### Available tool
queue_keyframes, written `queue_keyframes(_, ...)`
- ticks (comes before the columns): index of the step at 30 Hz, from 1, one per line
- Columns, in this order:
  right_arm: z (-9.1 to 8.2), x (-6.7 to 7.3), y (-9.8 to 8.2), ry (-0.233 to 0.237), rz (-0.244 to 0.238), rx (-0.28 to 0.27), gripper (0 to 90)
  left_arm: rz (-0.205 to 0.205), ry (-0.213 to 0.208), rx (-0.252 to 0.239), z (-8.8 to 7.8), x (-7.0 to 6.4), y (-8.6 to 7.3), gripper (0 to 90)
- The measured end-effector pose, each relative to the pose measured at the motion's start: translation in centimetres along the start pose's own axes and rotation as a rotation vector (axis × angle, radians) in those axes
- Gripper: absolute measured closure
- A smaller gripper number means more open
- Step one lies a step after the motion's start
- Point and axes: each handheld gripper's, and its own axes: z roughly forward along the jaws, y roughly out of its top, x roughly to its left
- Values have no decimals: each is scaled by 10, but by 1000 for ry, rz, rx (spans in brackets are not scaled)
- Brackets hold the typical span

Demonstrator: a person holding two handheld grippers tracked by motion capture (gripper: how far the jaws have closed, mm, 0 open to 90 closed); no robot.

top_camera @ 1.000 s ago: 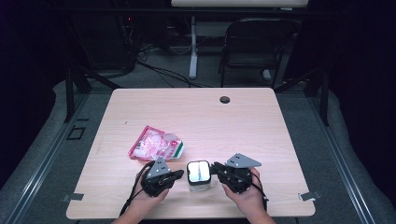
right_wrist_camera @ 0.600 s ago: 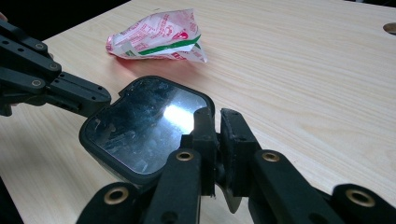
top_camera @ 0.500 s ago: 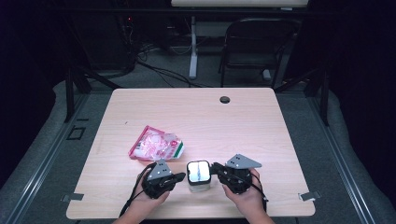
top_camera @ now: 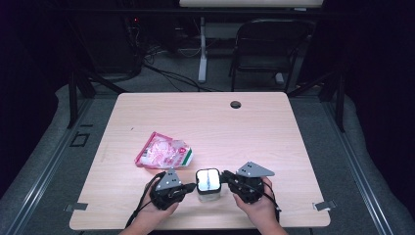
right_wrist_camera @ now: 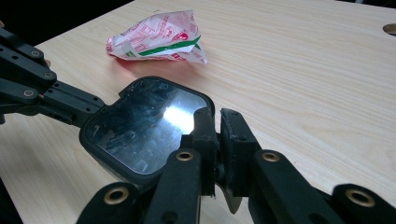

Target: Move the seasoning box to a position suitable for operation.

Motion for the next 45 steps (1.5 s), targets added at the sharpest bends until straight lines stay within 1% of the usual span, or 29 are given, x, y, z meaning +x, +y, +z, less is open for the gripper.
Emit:
queue_keyframes(3,0,0,0,0,2,-4,846,4,2,2,-1,0,0,900)
queue_keyframes(7,0,0,0,0,8,-3,846,-8,-8,-11,-2,0,1,900)
queue_keyframes(11,0,0,-1,2,9,-3,845,-4,-6,-13,-3,0,2,900)
queue_keyframes(13,0,-1,-1,2,8,-1,845,-10,-7,-19,-3,0,2,900)
queue_keyframes(17,0,-1,-1,2,12,-5,845,-12,-11,-17,-3,0,3,900)
queue_keyframes(19,0,-1,-1,2,13,-6,846,-10,-20,-24,-3,-1,4,900)
queue_keyframes(22,0,-1,-1,-1,16,-10,844,-3,-18,-24,-2,-2,5,900)
queue_keyframes(25,0,-1,-2,-2,19,-15,840,-8,-22,-28,-2,-3,5,900)
queue_keyframes(31,0,-1,-2,-7,14,-13,814,-5,-19,-25,-2,-3,6,900)
queue_keyframes(32,0,-1,-2,-3,12,-13,790,-3,-14,-22,-3,-3,6,900)
queue_keyframes(35,0,-1,-2,-6,1,-9,782,-2,-14,-22,-3,-3,6,900)
queue_keyframes(36,-2,0,-2,-6,-4,-7,773,-3,-21,-27,-3,-3,7,900)
queue_keyframes(39,-3,1,-2,-7,-6,-6,764,1,-21,-32,-3,-3,8,900)
queue_keyframes(40,-6,2,-3,-3,-13,-6,742,3,-22,-36,-3,-3,8,900)
queue_keyframes(41,-6,2,-3,-3,-13,-6,742,3,-22,-36,-3,-3,8,900)
queue_keyframes(42,-8,3,-4,4,-19,-11,712,5,-18,-32,-4,-3,9,900)
queue_keyframes(43,-8,3,-4,4,-19,-11,712,4,-25,-37,-4,-3,10,900)
queue_keyframes(45,-11,5,-6,12,-34,-3,658,3,-27,-41,-3,-3,11,900)
